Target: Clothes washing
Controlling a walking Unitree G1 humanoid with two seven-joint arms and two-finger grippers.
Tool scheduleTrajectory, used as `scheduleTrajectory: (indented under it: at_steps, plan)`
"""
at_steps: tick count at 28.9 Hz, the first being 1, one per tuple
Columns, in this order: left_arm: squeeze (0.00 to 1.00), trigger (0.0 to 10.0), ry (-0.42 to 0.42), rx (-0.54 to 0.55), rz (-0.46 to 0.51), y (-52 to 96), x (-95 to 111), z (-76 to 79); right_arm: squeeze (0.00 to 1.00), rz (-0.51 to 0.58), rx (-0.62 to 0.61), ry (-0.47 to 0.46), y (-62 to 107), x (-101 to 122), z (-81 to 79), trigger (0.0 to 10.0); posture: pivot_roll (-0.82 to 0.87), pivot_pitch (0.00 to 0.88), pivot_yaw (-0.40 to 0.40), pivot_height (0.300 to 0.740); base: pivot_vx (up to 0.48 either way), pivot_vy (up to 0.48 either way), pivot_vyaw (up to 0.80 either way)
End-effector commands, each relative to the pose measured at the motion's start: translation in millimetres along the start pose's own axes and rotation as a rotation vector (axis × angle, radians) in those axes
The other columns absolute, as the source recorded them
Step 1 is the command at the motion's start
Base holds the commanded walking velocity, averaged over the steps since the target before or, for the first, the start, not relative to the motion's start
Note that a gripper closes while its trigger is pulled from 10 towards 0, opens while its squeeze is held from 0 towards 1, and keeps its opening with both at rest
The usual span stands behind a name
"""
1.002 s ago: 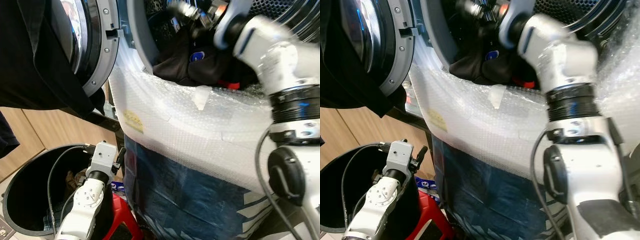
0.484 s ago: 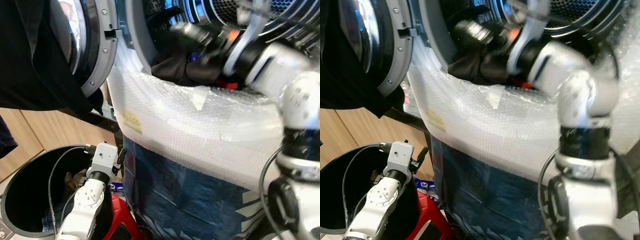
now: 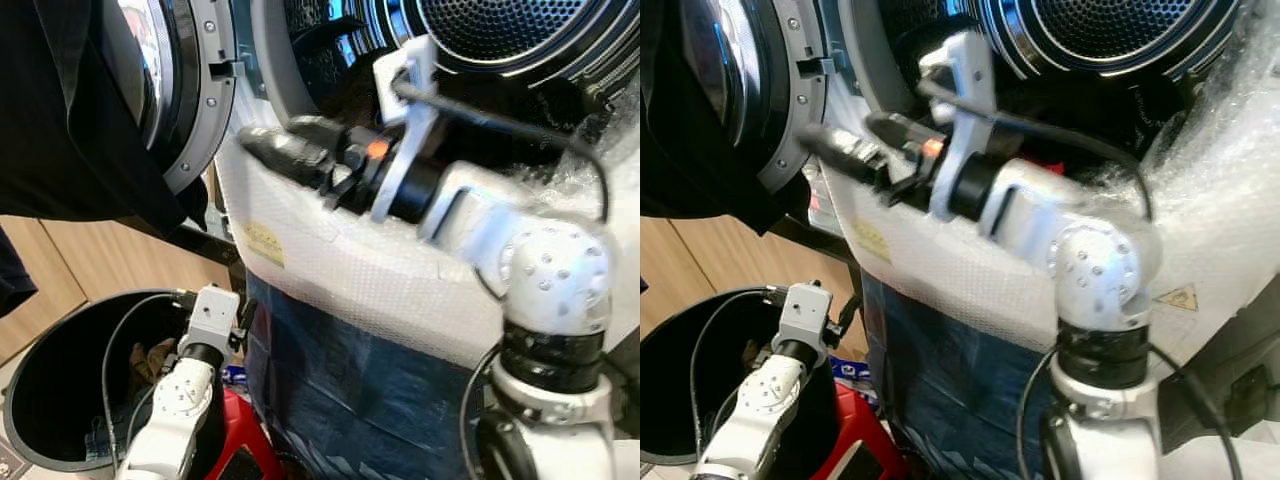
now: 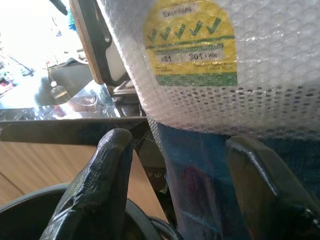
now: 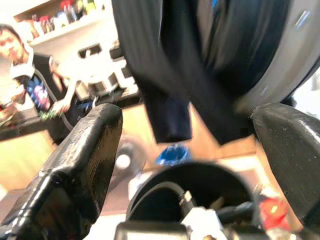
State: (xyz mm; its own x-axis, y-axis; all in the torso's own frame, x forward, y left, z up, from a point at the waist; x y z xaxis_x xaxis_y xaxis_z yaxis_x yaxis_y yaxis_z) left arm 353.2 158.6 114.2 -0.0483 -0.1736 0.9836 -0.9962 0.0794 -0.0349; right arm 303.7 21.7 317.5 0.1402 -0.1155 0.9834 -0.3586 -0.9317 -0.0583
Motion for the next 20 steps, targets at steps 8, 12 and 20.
scheduleTrajectory:
  at_steps: [8,12,20]
  plan:
    - [0.0,10.0,-0.016,0.012,-0.005,2.3,-1.5,-2.8,0.0,-0.046,-0.084,-0.011,-8.1,-8.8,15.4,10.0,-0.02,0.018,-0.032,0.74,0.0,0.0,0.0]
    - [0.0,10.0,-0.012,0.022,-0.001,2.6,-0.5,-3.7,0.0,-0.025,-0.149,-0.023,-9.7,-4.5,27.6,10.0,-0.01,0.018,-0.039,0.74,0.0,0.0,0.0]
    - [0.0,10.0,-0.013,0.026,0.001,3.0,0.1,-3.6,0.0,0.007,-0.237,0.002,-10.8,7.7,46.8,10.0,-0.01,0.016,-0.043,0.74,0.0,0.0,0.0]
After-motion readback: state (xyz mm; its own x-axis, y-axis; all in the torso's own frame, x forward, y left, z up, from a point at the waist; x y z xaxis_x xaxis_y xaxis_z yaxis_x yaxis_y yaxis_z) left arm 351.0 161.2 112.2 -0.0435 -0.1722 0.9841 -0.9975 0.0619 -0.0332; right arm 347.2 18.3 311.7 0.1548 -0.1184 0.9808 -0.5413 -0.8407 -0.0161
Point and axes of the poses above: a point about 5 cm out from each wrist's last joint towards the gripper, its own y axis pointing back from the gripper into the wrist, its own x axis along the axis of the wrist's last joint, z = x × y, the point moved 5 cm from there along -y, pointing out of the wrist towards the gripper, and after that the axes turned 5 degrees about y, right-handed, at the moved point
